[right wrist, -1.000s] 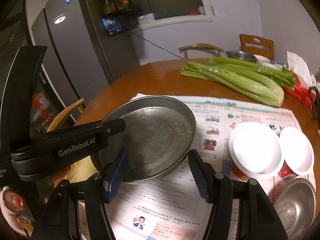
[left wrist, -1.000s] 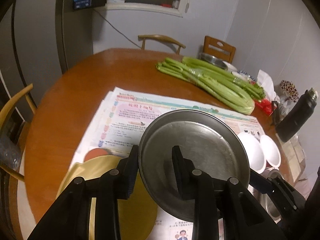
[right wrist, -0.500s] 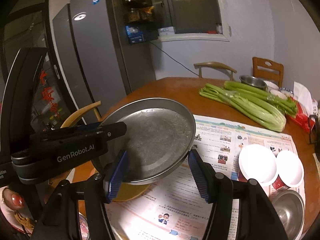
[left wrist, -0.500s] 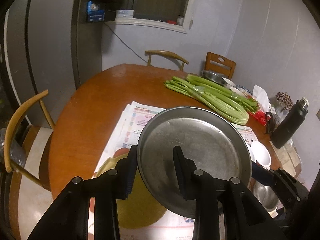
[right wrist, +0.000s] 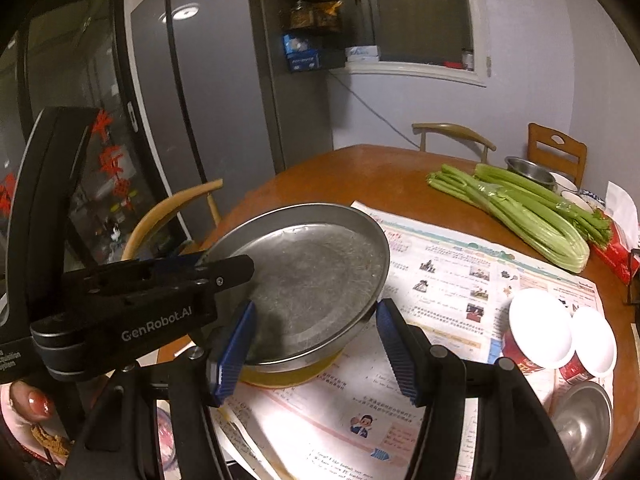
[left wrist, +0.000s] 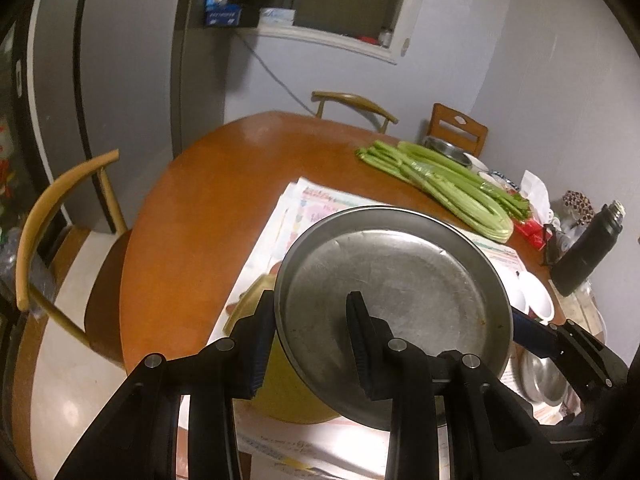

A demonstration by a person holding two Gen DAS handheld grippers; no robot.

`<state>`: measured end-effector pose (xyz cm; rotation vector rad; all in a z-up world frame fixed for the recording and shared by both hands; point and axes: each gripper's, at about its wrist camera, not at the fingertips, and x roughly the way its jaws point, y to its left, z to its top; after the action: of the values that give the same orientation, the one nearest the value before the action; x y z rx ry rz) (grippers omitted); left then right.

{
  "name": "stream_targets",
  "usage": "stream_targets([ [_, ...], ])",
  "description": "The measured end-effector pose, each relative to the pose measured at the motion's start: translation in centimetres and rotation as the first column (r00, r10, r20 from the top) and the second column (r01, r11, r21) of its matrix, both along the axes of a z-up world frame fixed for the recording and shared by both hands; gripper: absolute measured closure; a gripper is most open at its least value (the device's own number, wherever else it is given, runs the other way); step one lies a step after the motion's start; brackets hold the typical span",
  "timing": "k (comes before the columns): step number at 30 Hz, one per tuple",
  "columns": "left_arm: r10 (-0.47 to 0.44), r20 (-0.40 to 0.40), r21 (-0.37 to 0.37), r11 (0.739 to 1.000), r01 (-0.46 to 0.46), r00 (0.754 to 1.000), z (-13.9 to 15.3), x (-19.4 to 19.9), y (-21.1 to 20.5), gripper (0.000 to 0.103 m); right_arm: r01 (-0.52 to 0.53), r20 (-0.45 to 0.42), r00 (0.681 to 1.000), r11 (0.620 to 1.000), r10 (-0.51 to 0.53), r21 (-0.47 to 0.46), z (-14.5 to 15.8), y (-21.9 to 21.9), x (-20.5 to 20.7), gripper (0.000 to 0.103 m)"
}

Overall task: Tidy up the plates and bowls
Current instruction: 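Lower the grey metal tray onto the yellow plate with the left tool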

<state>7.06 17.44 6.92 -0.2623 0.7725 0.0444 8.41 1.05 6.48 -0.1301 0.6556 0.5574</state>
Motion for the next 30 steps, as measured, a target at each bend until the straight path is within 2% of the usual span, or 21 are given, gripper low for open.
stream_targets([
  [13,0.037,-0.105,-0.012,0.999,-0.038,0.994,-6.0,1.2,1.7,0.068,-0.043,-0.102,0.994,0.997,0.036,-0.068,-4.9,2.5,1.7,0.041],
  [19,0.049,-0.115,0.022,0.999,-0.047,0.992,-7.1,1.6,1.5,0.068,-0.05,-0.133,0.99,0.995,0.039,-0.081,-6.3,2.7,2.1,0.041],
  [30,0.048,-0.125,0.01,0.999,-0.047,0.991,-7.7,2.0,1.8,0.068,-0.053,-0.175,0.984,0.994,0.035,-0.101,-7.8,3.2,2.6,0.041],
])
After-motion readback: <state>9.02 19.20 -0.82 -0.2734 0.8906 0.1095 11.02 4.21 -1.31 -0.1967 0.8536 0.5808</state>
